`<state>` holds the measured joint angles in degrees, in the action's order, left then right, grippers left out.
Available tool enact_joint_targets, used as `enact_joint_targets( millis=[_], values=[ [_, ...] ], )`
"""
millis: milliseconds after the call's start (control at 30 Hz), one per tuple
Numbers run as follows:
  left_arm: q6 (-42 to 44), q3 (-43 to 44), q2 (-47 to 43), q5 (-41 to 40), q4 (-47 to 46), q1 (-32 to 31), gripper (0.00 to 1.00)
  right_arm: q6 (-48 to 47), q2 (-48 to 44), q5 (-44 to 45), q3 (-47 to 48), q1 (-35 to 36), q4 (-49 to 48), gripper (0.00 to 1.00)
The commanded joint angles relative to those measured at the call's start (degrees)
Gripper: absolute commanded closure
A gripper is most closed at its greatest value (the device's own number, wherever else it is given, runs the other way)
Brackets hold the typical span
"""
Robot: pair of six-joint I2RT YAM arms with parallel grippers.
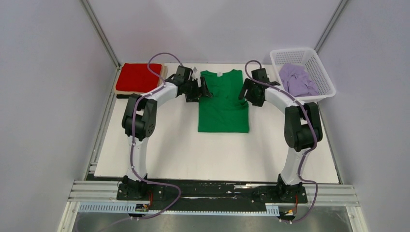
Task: Fold and stack the t-shirts
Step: Fold the folded rectangular tshirt in 1/3 of the way, then grab one side of the 2/3 rectangular tshirt with both arms
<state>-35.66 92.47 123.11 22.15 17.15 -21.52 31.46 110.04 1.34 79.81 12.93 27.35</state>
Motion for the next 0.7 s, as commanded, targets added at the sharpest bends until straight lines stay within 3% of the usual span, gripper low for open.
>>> enact_joint_targets(
  millis=[0, 33, 200, 367, 467, 667],
  values=[
    [1.65, 3.86, -2.84, -0.12, 0.75, 1.29, 0.02, 0.16, -3.28, 1.22, 1.66, -0.65, -2.91, 0.07],
    [1.87, 3.71, -3.56, -0.28, 1.15, 1.3, 0.01, 0.52, -4.75, 1.39, 0.4, -0.67, -3.18, 0.01],
    [2.85, -3.54, -11.94, -1.96, 2.66, 0.99, 0.0, 1.79, -13.67, -0.37, -9.61, -0.55, -5.47, 0.0],
    [1.83, -16.69, -21.59, -5.06, 1.87, -1.44, 0.0, -1.54, -21.01, -12.87, -19.42, -0.57, -12.39, 0.0],
    [0.87, -25.61, -27.53, -5.2, -0.01, -3.53, 0.0, -3.0, -20.68, -21.24, -20.87, -0.33, -15.99, 0.0],
    [-2.13, -35.52, -34.22, -6.12, -2.03, -6.36, 0.0, -3.95, -11.14, -23.9, -14.62, 0.33, -18.89, 0.0]
  ],
)
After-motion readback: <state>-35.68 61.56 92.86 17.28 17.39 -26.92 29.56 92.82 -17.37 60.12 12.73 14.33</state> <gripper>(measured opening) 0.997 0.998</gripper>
